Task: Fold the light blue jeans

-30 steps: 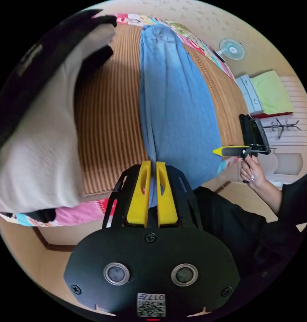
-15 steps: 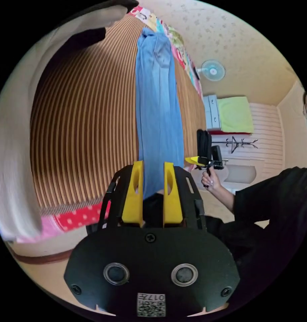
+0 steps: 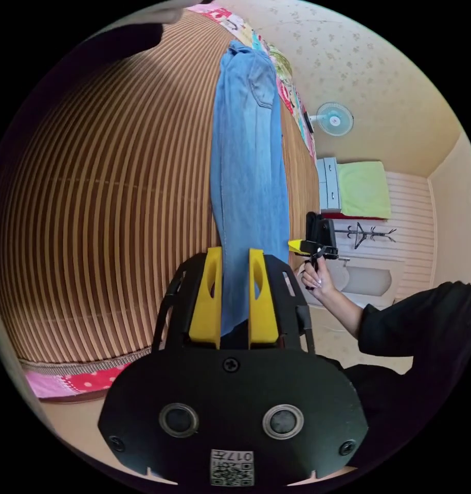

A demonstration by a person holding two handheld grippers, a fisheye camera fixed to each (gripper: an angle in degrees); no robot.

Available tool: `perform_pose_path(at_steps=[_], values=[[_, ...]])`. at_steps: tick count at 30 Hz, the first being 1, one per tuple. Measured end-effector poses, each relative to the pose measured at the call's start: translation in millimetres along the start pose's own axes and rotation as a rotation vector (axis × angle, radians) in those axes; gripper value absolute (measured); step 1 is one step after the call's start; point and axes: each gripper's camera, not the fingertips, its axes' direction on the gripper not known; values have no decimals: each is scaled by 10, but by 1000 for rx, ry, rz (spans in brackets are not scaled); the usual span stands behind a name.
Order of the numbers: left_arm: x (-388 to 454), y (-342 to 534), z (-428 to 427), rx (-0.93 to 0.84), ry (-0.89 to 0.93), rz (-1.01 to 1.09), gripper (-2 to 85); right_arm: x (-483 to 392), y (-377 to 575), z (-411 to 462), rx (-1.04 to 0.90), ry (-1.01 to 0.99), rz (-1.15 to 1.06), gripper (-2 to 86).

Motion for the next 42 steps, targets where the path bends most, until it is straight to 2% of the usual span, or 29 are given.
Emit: perform_pose_path(at_steps=[4, 6, 9, 15, 19, 25, 29, 35, 39, 42], values=[[-354, -35, -2, -12, 218, -102, 34, 87, -42, -17, -18, -127, 46, 43], [-394, 12, -28, -16, 253, -120, 16, 91, 7, -57, -16, -167, 69, 33], [-151, 132, -131, -45, 340, -54, 4, -58, 208, -152, -1, -316, 61, 24], [1084, 614, -774, -96, 337, 178, -4, -986, 904, -475, 52, -442, -33, 15], [2029, 727, -1553, 43, 514, 318, -5, -1803, 1249, -1046, 234, -690, -196, 14], [3727, 683, -2338, 186, 661, 609, -4, -3603, 1356, -1833, 322, -754, -520, 14], [4627, 829, -2732, 249, 746, 792, -5, -4863, 1628, -2287, 282, -688, -768, 14], [5694, 1065, -2975, 229, 756, 927, -5, -6004, 2237, -2594, 221, -520, -996, 14], [6125, 1130, -2834, 226, 700, 933, -5, -6244, 2480, -2666, 242, -434, -1029, 14], [6163, 818, -2538, 244, 615, 877, -5, -6157, 2341, -2713, 317, -250, -939, 14]])
